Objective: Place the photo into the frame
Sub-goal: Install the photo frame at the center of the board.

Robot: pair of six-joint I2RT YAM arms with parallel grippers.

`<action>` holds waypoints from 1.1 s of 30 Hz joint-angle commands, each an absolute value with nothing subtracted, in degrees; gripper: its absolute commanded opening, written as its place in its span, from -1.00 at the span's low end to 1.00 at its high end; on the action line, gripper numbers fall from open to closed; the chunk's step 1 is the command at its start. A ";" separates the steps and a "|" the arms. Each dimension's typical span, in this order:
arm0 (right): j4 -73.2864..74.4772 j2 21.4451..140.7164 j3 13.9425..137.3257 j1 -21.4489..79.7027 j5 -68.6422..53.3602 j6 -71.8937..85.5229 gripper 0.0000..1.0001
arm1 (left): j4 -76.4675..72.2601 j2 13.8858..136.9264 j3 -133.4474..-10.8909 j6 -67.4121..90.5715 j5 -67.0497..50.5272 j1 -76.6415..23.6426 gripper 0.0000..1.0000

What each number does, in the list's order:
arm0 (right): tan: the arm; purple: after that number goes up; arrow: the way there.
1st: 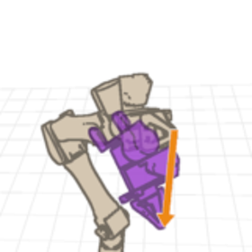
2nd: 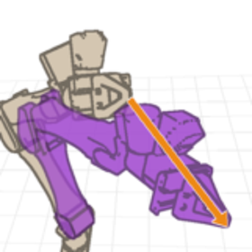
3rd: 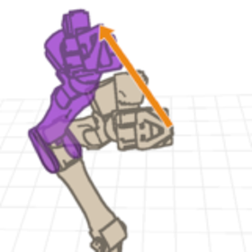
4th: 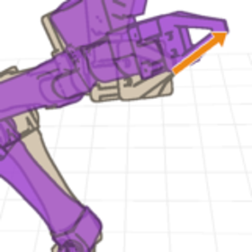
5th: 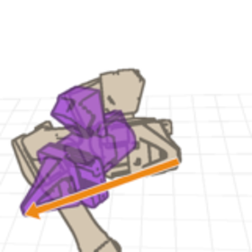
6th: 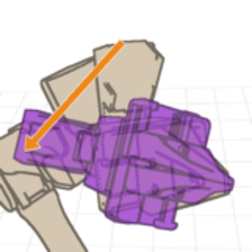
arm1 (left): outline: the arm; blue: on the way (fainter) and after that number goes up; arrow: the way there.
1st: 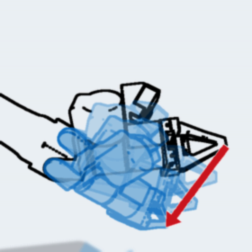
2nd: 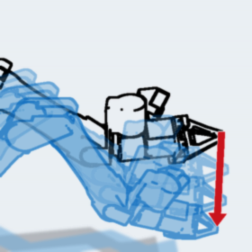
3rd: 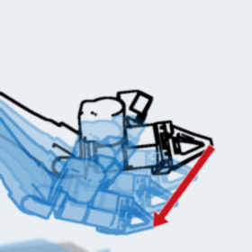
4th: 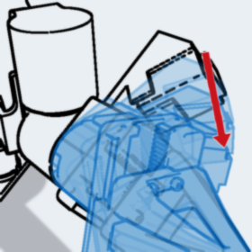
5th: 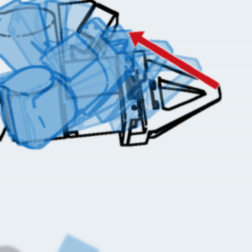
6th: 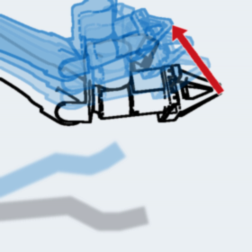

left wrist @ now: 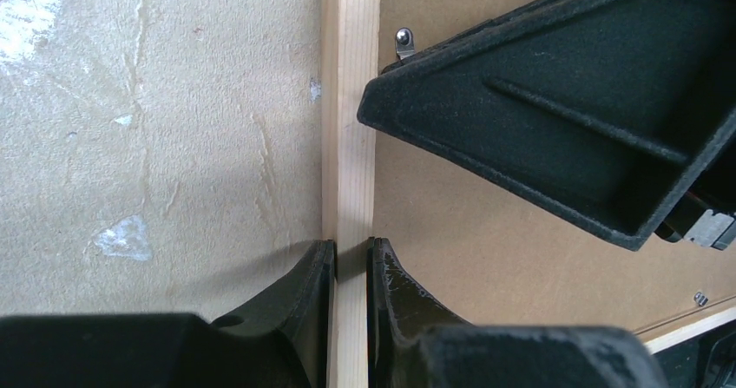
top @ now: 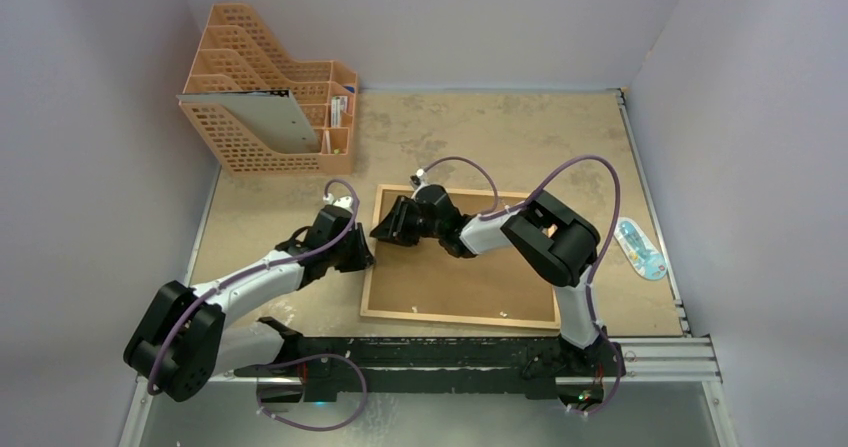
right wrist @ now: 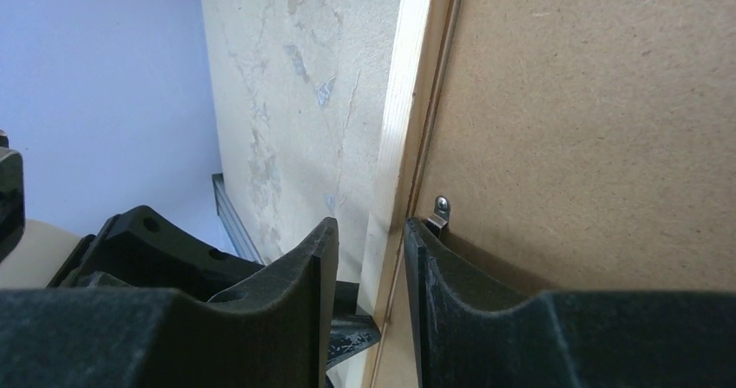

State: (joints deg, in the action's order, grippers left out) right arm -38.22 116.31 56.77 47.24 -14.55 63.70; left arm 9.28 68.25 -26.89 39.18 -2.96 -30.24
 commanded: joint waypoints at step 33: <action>-32.59 118.57 58.67 47.28 -10.95 63.26 -0.20 | 9.56 68.03 -25.07 39.38 -4.40 -30.42 -0.92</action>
State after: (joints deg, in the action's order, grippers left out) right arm -33.87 115.83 58.50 47.00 -12.21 63.44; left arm 8.80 67.83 -26.48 39.22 -2.87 -30.24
